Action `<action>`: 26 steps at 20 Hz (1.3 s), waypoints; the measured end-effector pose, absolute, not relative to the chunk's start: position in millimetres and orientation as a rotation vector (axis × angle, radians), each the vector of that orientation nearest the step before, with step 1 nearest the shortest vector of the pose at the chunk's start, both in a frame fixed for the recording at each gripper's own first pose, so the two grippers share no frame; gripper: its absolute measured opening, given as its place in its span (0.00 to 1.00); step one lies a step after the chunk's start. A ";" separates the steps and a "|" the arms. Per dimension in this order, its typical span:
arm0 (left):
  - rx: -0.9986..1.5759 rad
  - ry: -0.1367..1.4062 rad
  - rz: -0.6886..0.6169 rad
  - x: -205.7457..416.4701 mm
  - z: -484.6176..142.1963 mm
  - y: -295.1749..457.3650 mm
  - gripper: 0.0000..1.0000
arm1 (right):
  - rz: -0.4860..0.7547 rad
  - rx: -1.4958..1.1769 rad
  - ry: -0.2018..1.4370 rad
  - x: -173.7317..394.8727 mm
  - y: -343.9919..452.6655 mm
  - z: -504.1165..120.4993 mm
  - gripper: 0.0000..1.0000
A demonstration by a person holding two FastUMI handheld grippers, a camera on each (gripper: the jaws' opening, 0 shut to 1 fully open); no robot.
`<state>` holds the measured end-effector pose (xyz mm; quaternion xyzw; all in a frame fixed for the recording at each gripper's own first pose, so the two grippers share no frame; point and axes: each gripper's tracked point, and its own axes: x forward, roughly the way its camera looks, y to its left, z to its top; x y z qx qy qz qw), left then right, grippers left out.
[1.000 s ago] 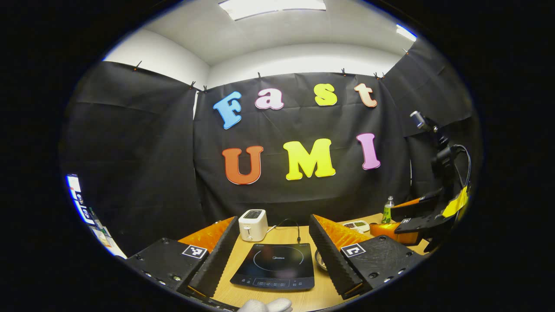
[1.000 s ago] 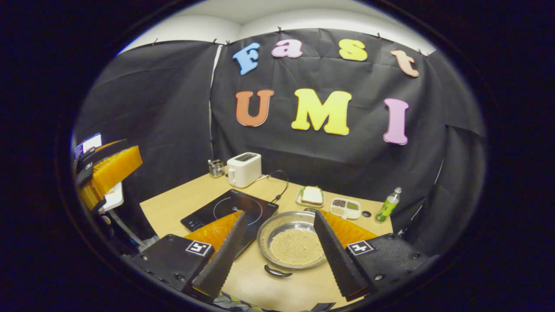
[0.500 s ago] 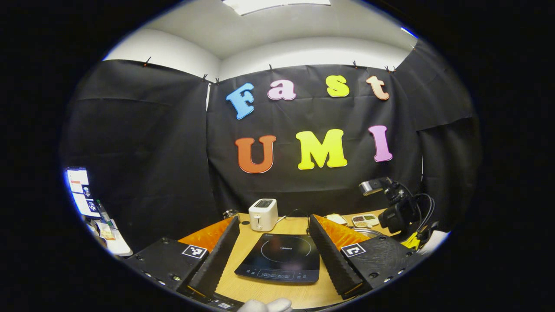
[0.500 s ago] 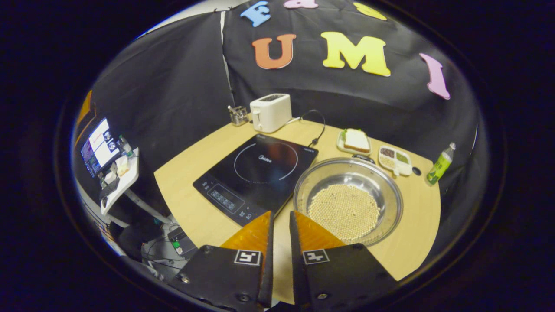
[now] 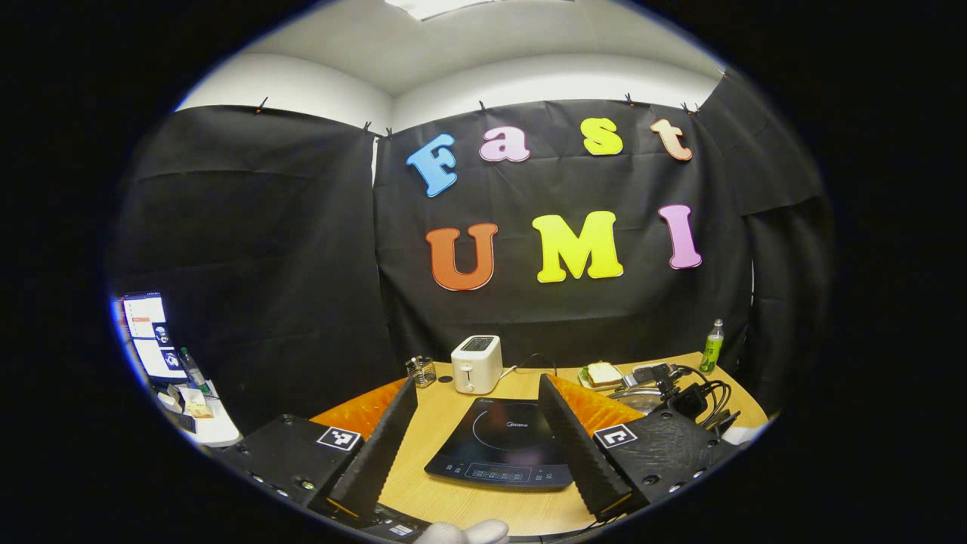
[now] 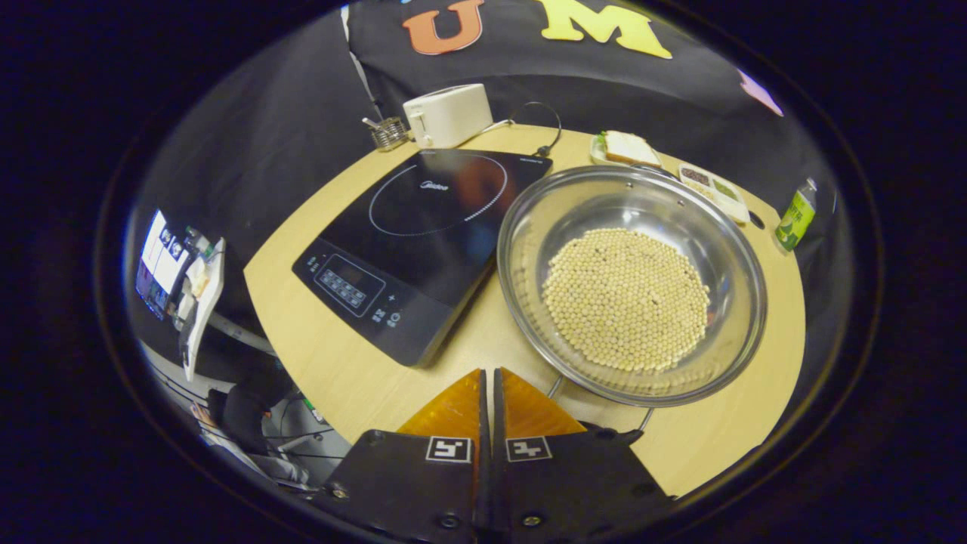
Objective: First push the handle of the pot to place it horizontally, then grasp the pot with both hands and set it on the induction cooktop.
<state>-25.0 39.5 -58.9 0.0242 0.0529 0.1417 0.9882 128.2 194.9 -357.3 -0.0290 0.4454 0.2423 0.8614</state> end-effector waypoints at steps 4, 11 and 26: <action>0.034 0.132 0.283 -16.4 -64.7 38.5 0.96 | 0.494 -0.058 0.931 136.2 193.9 -359.2 0.04; -0.013 0.107 0.306 -16.5 -60.9 39.9 0.96 | 0.480 -0.053 0.938 133.9 186.5 -361.2 0.00; -0.013 0.124 0.233 3.3 -74.5 41.5 0.96 | 0.316 0.002 0.970 122.7 112.4 -372.9 0.01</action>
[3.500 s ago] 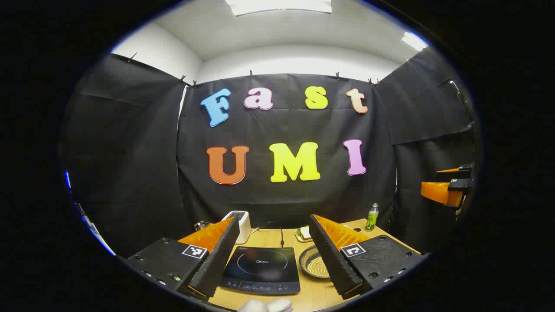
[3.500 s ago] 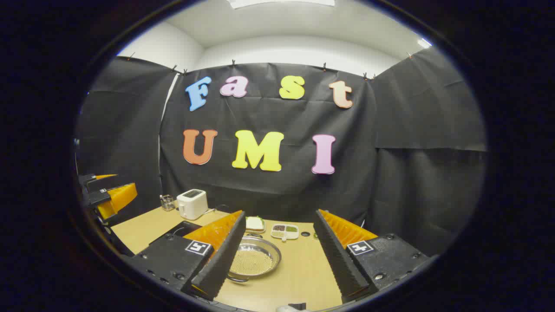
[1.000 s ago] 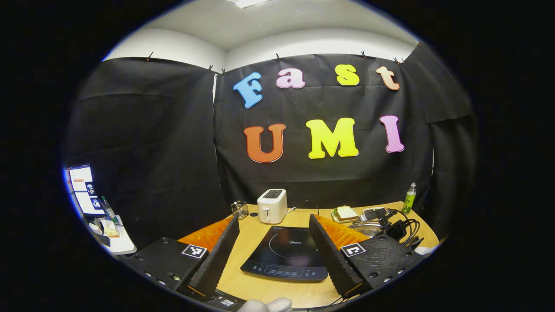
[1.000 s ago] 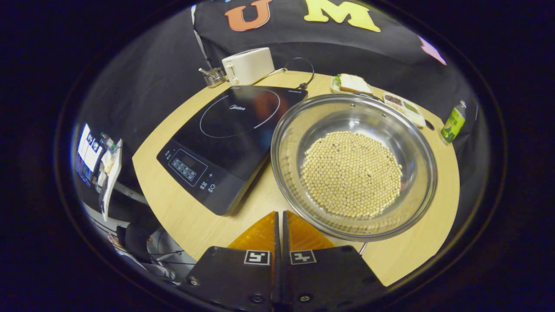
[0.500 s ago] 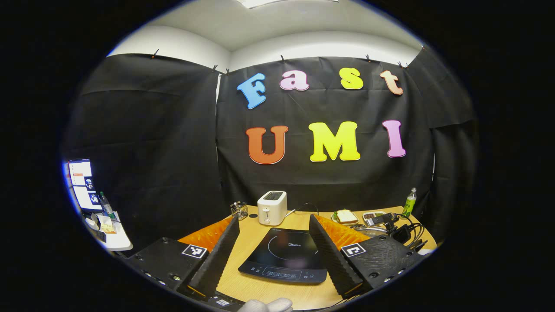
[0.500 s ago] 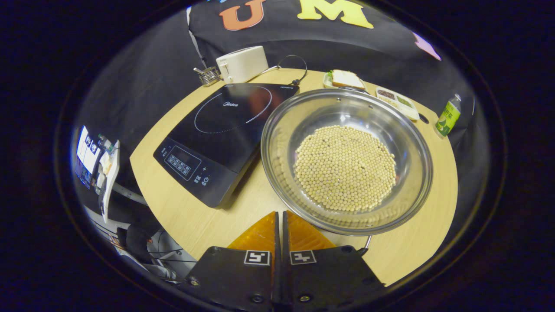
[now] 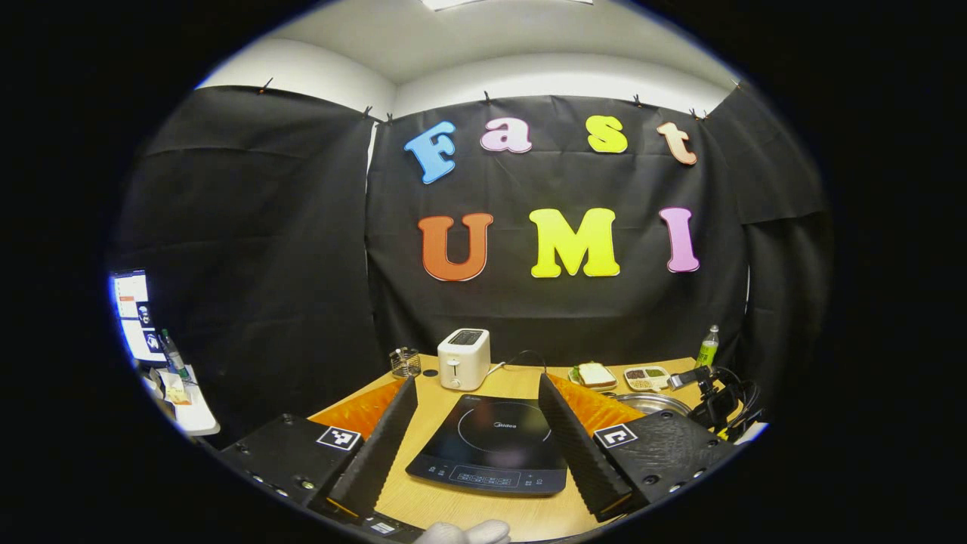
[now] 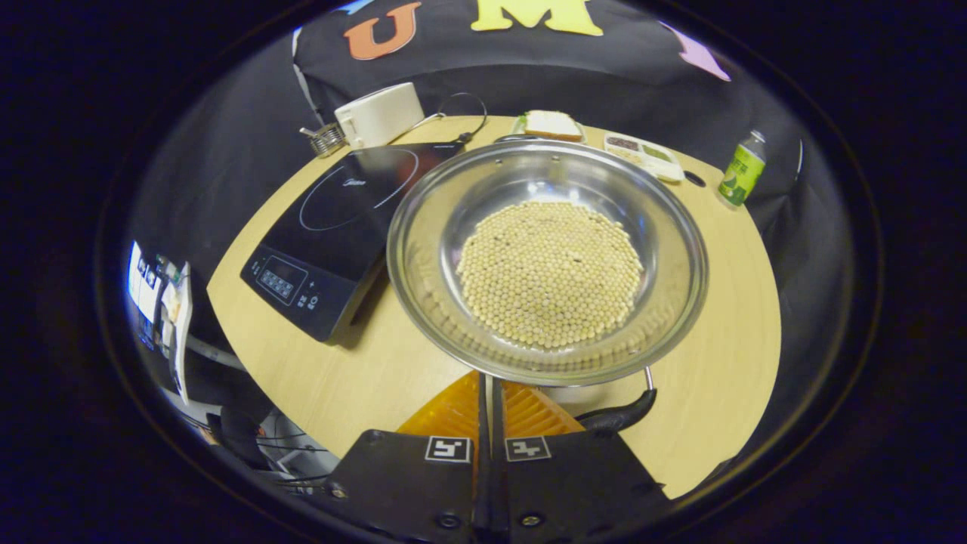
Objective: First push the handle of the pot to place it horizontally, then grasp the pot with both hands and set it on the induction cooktop.
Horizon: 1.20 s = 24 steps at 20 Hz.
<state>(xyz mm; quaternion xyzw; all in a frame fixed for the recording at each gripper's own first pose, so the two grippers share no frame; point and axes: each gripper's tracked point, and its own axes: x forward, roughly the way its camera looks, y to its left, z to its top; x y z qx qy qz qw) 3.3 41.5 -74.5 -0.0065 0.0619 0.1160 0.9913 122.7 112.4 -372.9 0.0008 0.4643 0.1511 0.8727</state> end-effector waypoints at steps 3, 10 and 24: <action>-0.013 0.124 0.213 10.9 -74.8 38.0 0.96 | 0.266 0.026 0.980 121.4 90.1 -376.1 0.00; -0.009 0.115 0.163 29.5 -72.2 22.1 0.96 | 0.173 0.076 0.979 126.7 43.0 -376.9 0.01; -0.014 0.153 0.137 59.5 -89.9 2.5 0.96 | 0.068 -0.003 0.970 163.6 -36.0 -376.1 0.00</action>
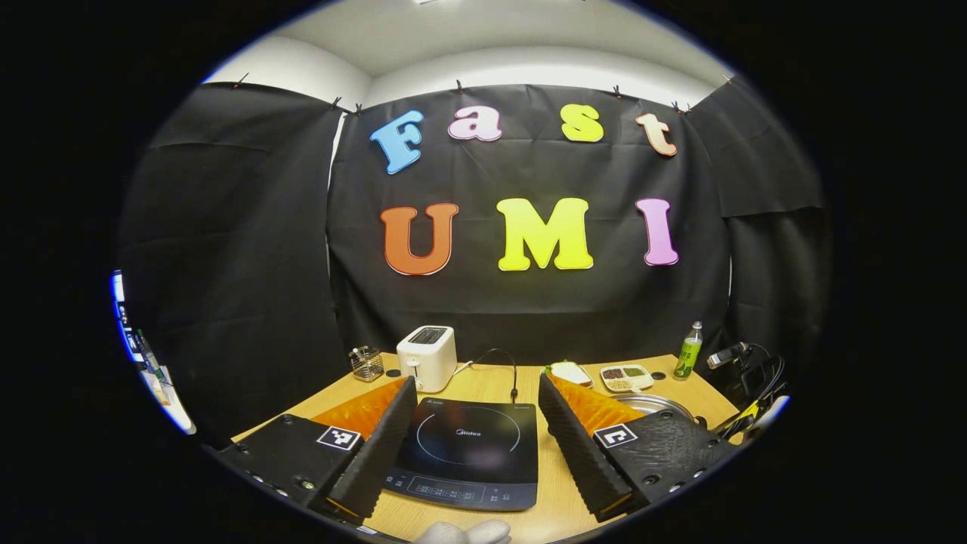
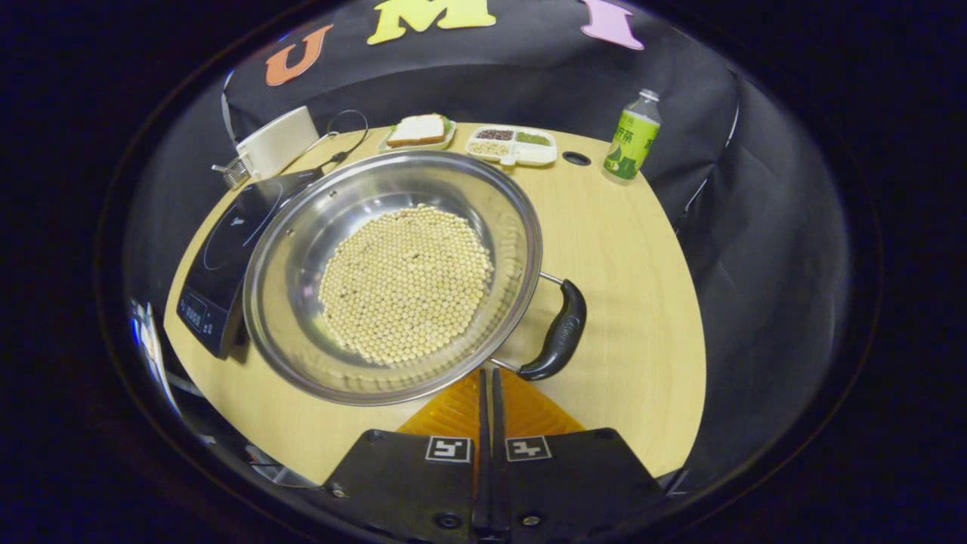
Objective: First push the handle of the pot to place it horizontally, then grasp the pot with both hands and set it on the induction cooktop.
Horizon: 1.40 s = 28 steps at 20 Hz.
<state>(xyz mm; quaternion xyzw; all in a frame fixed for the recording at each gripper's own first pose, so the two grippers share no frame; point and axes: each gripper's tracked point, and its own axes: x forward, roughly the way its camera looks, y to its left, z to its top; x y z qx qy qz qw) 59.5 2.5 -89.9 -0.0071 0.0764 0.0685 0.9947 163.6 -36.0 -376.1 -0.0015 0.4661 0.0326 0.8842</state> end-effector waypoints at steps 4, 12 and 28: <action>-0.009 0.169 0.142 68.3 -95.5 -2.3 0.96 | 0.068 -0.041 0.956 178.7 -52.2 -374.7 0.00; -0.011 0.190 0.163 87.1 -102.5 -15.2 0.96 | 0.057 -0.083 0.945 212.6 -85.6 -375.0 0.04; 0.014 0.224 0.012 71.3 -123.4 -49.4 0.96 | -0.002 -0.017 0.752 139.6 -85.5 -320.3 0.72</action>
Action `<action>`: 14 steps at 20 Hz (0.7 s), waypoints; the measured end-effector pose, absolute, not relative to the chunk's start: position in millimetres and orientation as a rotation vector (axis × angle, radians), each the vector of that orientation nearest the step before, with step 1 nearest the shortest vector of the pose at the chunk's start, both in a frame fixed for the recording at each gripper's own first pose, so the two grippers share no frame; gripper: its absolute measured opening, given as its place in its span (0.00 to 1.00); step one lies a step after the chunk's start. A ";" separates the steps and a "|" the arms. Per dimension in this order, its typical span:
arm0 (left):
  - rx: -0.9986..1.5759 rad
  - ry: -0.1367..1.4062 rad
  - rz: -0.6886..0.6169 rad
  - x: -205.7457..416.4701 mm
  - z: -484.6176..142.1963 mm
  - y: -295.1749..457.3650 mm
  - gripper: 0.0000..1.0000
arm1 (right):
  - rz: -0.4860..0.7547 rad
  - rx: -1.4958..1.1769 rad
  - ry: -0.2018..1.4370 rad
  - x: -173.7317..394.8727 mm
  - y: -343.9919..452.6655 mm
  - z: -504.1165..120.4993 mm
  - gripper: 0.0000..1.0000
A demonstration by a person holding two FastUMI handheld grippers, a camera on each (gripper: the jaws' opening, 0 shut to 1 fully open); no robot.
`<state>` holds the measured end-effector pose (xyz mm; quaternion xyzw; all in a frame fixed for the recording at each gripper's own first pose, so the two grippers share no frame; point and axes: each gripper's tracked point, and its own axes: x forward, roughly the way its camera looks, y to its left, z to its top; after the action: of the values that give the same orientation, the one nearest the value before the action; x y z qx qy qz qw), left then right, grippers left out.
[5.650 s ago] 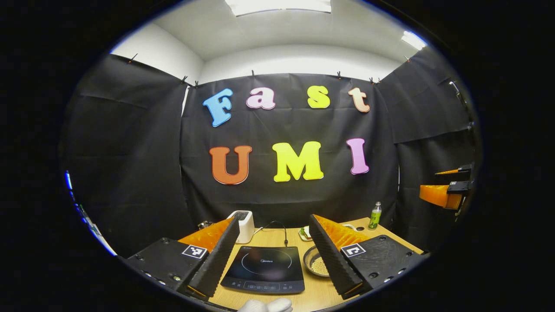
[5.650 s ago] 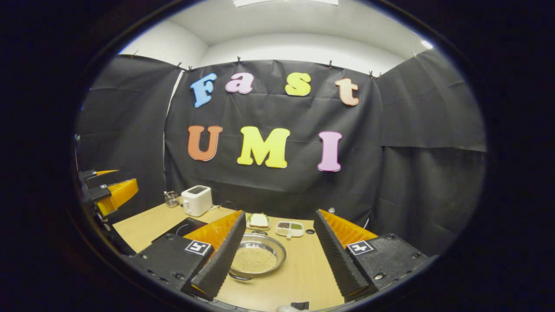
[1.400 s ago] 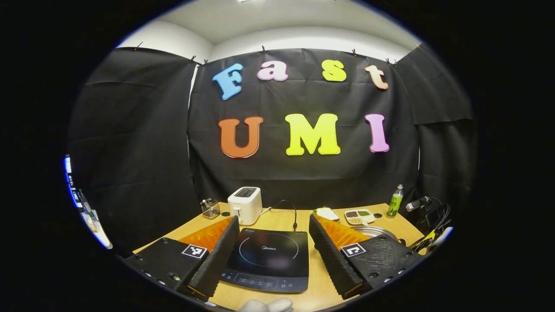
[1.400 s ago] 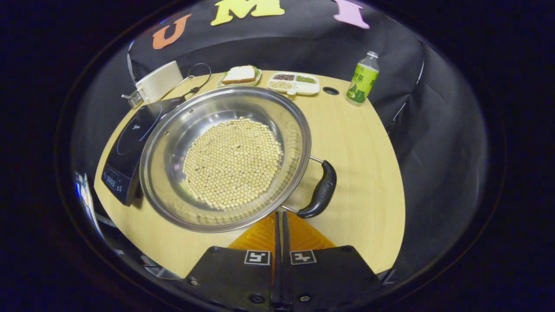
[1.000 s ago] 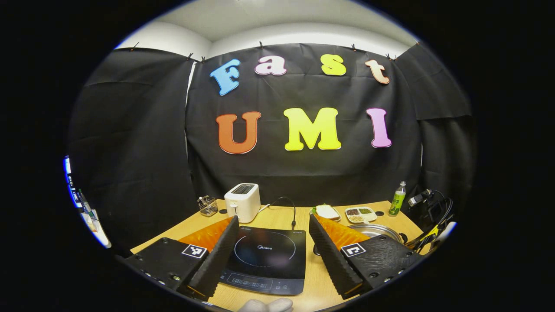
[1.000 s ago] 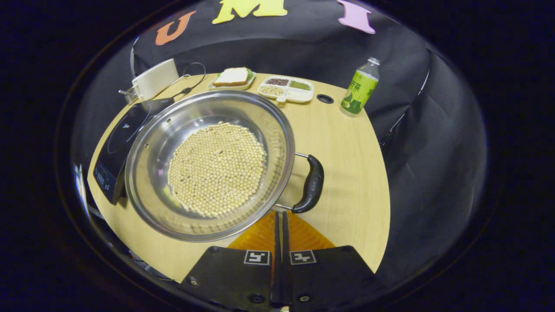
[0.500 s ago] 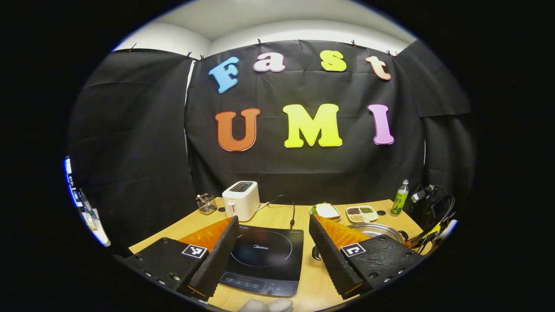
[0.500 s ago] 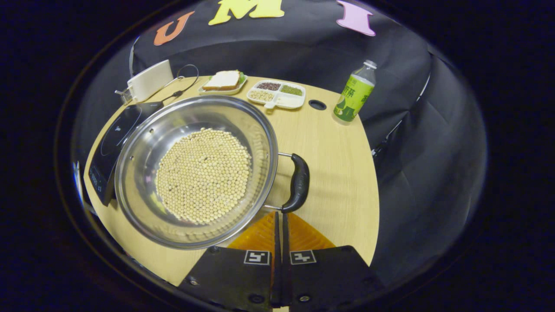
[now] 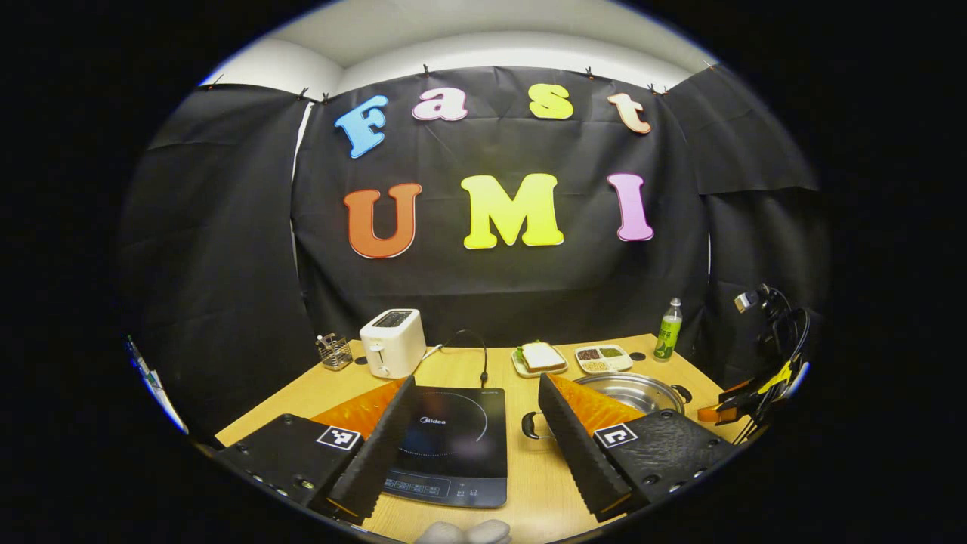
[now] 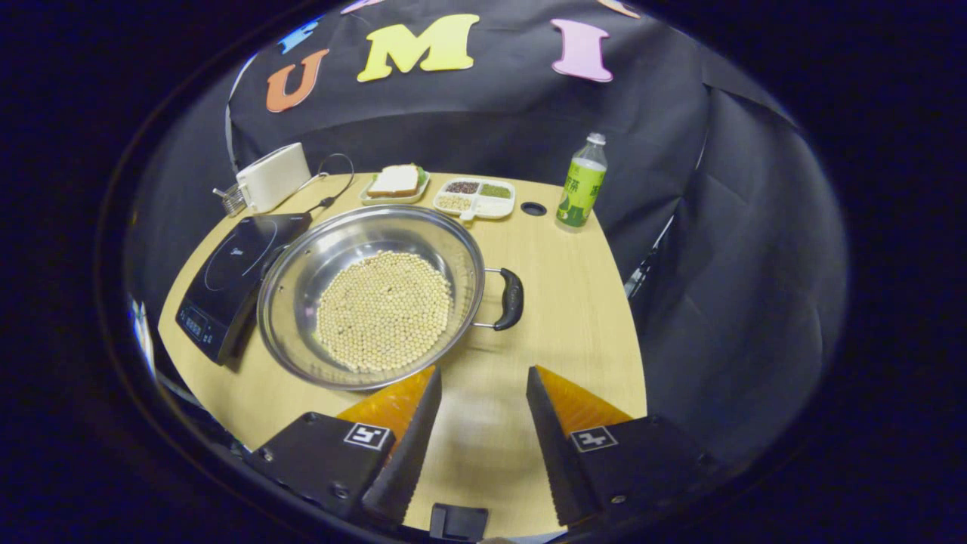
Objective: First push the handle of the pot to place it horizontally, then grasp the pot with both hands and set it on the induction cooktop.
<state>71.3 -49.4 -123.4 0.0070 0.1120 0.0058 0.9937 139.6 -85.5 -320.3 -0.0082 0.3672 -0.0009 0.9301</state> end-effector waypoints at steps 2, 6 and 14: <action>0.025 0.236 -0.016 68.5 -129.5 -54.7 0.96 | -0.007 -0.002 0.736 124.4 -82.6 -315.7 0.84; 0.041 0.280 -0.062 65.2 -149.7 -67.7 0.96 | -0.020 0.056 0.720 108.6 -80.4 -313.4 0.85; 0.009 0.420 -0.083 90.4 -210.0 -91.8 0.97 | 0.005 0.086 0.726 141.0 -80.4 -317.4 0.88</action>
<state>90.4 -91.8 -210.0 0.0047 0.2083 -0.0414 0.9772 141.0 -80.4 -317.4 0.0423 0.3548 0.0024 0.9340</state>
